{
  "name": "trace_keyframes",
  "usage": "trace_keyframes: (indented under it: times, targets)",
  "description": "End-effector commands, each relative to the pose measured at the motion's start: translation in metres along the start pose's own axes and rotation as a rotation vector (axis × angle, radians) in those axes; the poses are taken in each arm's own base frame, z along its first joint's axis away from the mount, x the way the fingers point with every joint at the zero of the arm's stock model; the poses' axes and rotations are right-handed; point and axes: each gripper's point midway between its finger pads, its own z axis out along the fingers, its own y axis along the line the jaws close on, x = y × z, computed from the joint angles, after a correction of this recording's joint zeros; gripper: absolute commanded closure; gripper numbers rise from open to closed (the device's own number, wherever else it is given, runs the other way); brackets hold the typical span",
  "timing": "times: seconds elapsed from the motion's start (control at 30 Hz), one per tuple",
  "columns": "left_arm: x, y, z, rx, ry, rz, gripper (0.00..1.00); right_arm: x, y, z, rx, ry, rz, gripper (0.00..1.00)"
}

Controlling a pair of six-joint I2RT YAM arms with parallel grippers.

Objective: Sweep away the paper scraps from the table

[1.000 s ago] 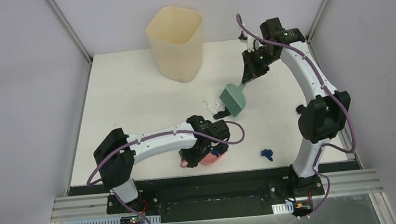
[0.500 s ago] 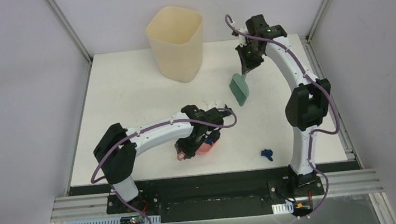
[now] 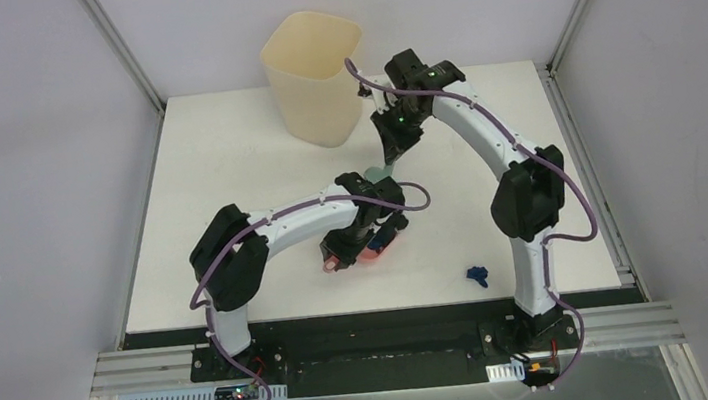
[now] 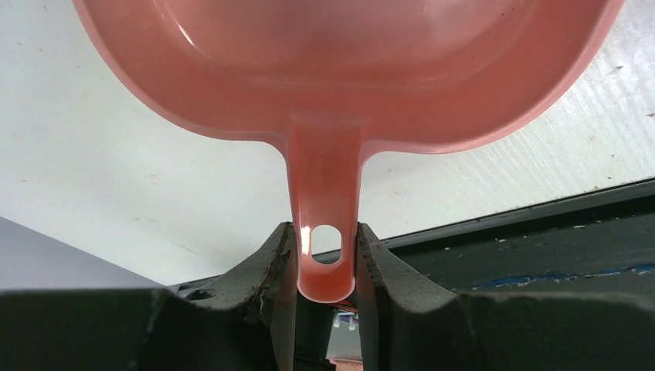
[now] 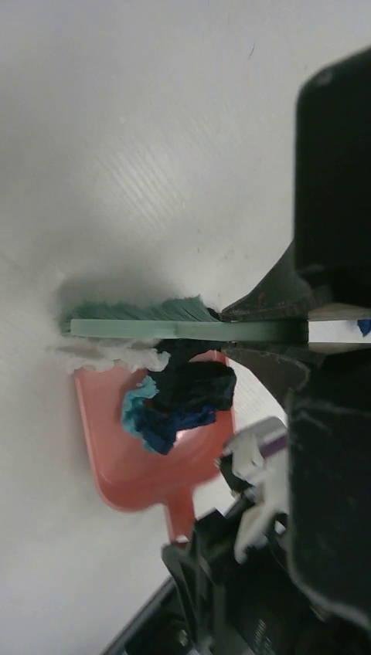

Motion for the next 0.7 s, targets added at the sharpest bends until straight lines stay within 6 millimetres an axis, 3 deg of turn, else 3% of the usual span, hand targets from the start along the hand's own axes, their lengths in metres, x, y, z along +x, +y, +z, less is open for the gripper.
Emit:
trace_keyframes:
  times: [0.0, 0.23, 0.33, 0.57, 0.67]
  targets:
    - [-0.012, 0.007, 0.0, -0.016, -0.022, 0.034, 0.84, 0.036, 0.051, -0.017, -0.223, 0.094, 0.047, 1.0]
    - [-0.021, 0.008, 0.005, -0.02, -0.086, 0.033, 0.85, 0.035, 0.052, -0.053, -0.174, 0.004, 0.03, 1.0]
    - [-0.023, 0.007, 0.006, -0.003, -0.122, 0.046, 0.85, 0.033, 0.039, -0.06, -0.103, -0.035, 0.029, 1.0]
    - [-0.035, 0.007, -0.004, 0.026, -0.288, 0.068, 0.85, 0.025, -0.017, -0.071, 0.116, -0.073, 0.056, 1.0]
    - [-0.04, 0.012, -0.013, 0.015, -0.346, 0.07, 0.85, 0.024, -0.025, -0.074, 0.146, -0.078, 0.055, 1.0]
